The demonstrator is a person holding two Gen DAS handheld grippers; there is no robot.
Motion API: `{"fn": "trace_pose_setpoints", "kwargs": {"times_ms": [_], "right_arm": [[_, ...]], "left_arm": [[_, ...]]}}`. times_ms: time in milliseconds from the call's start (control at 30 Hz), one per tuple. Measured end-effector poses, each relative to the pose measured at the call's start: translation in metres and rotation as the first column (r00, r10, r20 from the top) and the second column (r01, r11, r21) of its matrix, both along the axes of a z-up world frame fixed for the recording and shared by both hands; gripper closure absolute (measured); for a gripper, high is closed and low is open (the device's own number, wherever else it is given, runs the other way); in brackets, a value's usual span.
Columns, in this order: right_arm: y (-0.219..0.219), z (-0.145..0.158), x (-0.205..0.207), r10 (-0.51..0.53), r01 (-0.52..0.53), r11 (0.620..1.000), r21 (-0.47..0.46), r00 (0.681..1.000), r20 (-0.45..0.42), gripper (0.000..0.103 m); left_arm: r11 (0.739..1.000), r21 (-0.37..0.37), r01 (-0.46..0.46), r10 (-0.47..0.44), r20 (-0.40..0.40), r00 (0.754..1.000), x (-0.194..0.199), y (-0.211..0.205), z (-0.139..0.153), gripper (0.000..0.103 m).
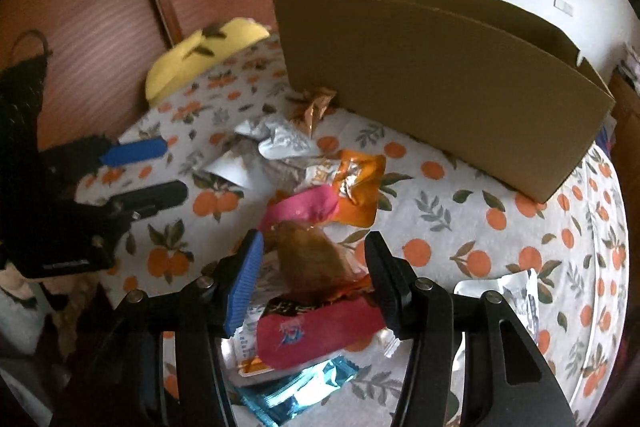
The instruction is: Organize snacks
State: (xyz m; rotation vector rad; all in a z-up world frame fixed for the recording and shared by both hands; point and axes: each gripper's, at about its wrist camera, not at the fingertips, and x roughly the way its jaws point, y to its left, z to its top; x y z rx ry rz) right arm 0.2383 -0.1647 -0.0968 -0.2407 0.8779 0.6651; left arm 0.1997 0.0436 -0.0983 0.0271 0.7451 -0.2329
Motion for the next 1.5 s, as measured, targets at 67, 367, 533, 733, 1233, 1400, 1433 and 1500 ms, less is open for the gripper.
{"fn": "trace_pose_setpoints", "kwargs": {"times_ms": [67, 367, 533, 733, 1233, 1400, 1433, 1500], "right_arm": [[0.004, -0.005, 0.004, 0.005, -0.005, 1.000, -0.030, 1.000, -0.014, 0.050], [0.023, -0.021, 0.021, 0.063, -0.072, 0.985, -0.157, 0.996, -0.066, 0.052], [0.020, -0.026, 0.024, 0.074, -0.085, 0.986, -0.140, 0.994, -0.085, 0.060], [0.018, -0.027, 0.021, 0.075, -0.083, 0.988, -0.130, 0.995, -0.065, 0.062], [0.005, -0.025, 0.018, 0.084, -0.088, 0.993, -0.073, 0.995, -0.057, 0.061], [0.004, -0.025, 0.018, 0.087, -0.090, 0.994, -0.066, 0.995, -0.056, 0.061], [0.003, -0.025, 0.018, 0.086, -0.090, 0.994, -0.064, 0.995, -0.056, 0.061], [0.002, -0.025, 0.018, 0.087, -0.090, 0.994, -0.061, 0.995, -0.056, 0.061]], "left_arm": [[1.000, -0.006, -0.002, 0.002, -0.004, 1.000, 0.001, 0.003, -0.002, 0.044], [1.000, -0.006, 0.004, -0.004, -0.008, 1.000, 0.004, 0.005, -0.003, 0.044], [0.997, 0.047, 0.053, -0.053, 0.014, 0.998, 0.020, -0.002, 0.005, 0.044], [0.984, 0.098, 0.149, -0.149, 0.002, 0.989, 0.052, -0.016, 0.011, 0.044], [0.931, 0.102, 0.351, -0.340, -0.114, 0.934, 0.112, -0.041, 0.012, 0.043], [0.910, 0.089, 0.406, -0.387, -0.176, 0.905, 0.120, -0.046, 0.004, 0.044], [0.906, 0.096, 0.412, -0.389, -0.194, 0.901, 0.120, -0.047, 0.001, 0.043], [0.901, 0.094, 0.424, -0.400, -0.204, 0.894, 0.119, -0.045, 0.000, 0.043]]}}
